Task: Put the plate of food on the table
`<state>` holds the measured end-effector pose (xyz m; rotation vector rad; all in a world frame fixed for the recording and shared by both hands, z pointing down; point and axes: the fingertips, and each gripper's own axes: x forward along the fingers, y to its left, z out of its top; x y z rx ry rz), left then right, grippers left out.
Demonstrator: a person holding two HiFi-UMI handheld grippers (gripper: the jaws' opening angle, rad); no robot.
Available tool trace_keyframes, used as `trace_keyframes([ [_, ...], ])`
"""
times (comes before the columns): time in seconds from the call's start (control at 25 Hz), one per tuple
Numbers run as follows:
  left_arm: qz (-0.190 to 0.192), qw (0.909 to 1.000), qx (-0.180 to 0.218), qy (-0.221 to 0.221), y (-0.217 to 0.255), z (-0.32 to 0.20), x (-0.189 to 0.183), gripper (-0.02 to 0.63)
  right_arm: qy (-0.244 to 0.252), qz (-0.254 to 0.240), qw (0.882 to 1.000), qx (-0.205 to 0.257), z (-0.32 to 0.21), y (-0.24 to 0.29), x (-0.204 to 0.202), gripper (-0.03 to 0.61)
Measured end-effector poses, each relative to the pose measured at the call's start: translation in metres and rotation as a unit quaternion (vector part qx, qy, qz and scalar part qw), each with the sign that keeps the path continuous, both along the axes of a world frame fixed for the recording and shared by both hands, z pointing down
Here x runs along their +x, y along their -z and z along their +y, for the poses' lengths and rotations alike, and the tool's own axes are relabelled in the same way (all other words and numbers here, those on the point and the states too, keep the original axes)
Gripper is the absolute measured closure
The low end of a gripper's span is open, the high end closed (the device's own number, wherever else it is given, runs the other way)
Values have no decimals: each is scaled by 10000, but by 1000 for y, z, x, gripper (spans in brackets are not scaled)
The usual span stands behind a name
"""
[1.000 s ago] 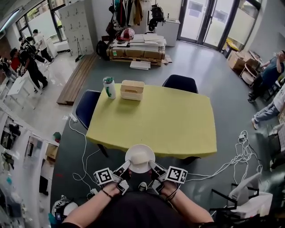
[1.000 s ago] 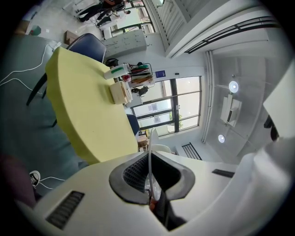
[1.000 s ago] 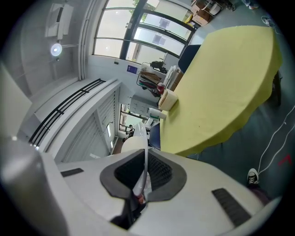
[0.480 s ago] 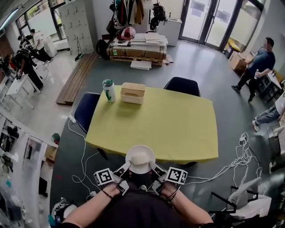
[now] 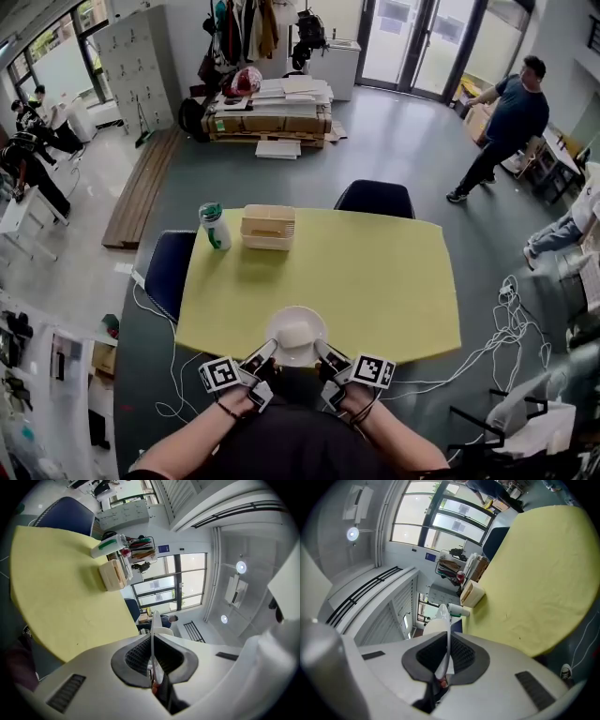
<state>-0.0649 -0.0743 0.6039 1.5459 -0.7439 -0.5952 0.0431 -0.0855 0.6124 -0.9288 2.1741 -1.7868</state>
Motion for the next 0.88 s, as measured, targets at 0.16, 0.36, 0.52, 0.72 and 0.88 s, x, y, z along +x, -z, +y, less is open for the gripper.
trace_keyframes([
  [0.16,-334,9990,91,-274,3,-46,-17,595,-194,30,9998,70,-42,9,-12,555],
  [0.36,-338,9978,153,-543,9,-102,-29,595,-492,104,9987,80,-91,15,-23,555],
  [0.52,-285,9971,168,-682,10,-132,-37,595,-647,155,9977,147,-118,19,-31,555],
  [0.72,-370,9958,182,-812,5,-160,-41,595,-729,237,9969,163,-143,18,-34,555],
  [0.88,-194,9969,72,-756,-1,-173,-36,595,-687,277,9972,125,-158,11,-30,555],
])
